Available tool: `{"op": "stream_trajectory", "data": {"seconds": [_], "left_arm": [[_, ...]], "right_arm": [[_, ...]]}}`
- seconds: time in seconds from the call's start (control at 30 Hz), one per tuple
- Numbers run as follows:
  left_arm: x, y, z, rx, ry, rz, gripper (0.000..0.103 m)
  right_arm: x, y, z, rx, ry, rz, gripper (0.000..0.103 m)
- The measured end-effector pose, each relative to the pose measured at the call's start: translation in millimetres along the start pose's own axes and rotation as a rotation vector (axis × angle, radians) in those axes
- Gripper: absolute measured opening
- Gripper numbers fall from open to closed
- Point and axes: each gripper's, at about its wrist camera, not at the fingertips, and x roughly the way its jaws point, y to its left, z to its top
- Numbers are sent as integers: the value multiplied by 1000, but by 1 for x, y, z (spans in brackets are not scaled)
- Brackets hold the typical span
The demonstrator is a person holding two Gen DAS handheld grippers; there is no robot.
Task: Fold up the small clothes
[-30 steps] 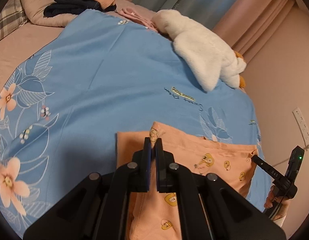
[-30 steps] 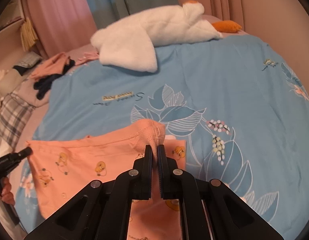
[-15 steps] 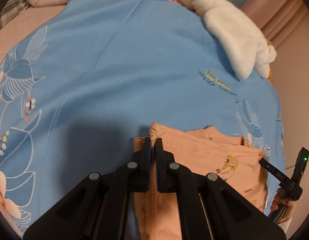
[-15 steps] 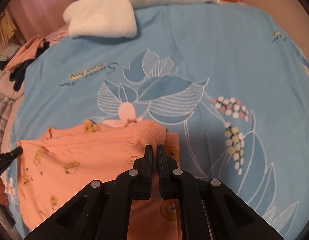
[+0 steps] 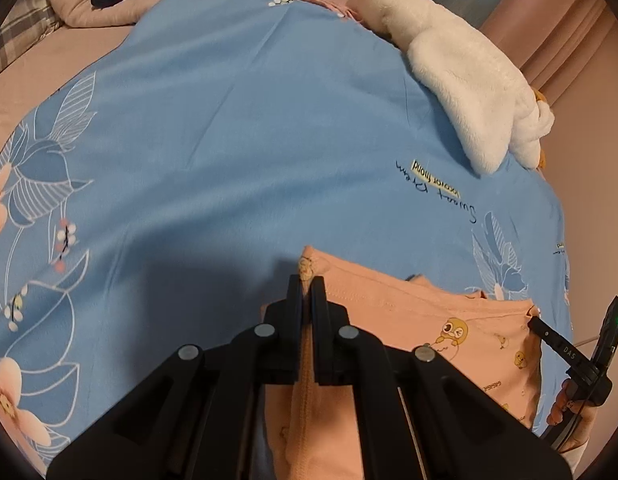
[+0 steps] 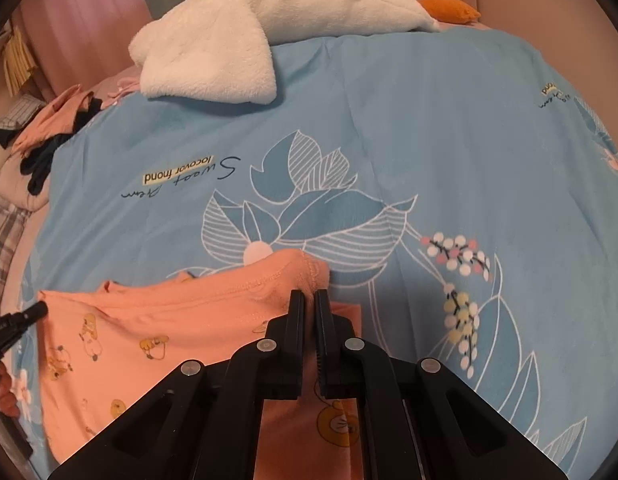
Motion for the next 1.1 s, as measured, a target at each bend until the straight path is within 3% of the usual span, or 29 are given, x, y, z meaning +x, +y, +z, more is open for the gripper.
{"op": "stream_trajectory", "data": {"seconds": [0.33,0.7,0.77,0.8,0.83,0.87,0.93,0.97,1.1], "left_arm": [[44,12,-2,-11,73,51,4],[41,8,-4,26,64,63,13],[34,9,-6,2,70,73,30],[29,10,-7,-11,73,70,45],[23,11,-8,-21,73,59,51],[15,12,-11,-33,68,37,59],[0,15,-18,-46,66,0,69],[-7,16,-23,-52,70,-15,77],[-24,19,-48,-52,111,-77,79]], "right_arm": [[39,-3,-1,15,63,-24,6],[42,3,0,-22,59,-74,6],[38,6,-1,-41,59,-90,13],[33,7,-2,-50,55,-100,17],[28,7,-3,-50,50,-101,31],[20,7,-4,-42,45,-99,53],[5,3,-9,-17,25,-73,68],[-4,0,-11,-2,14,-47,68],[-32,-20,-32,96,21,65,68]]}}
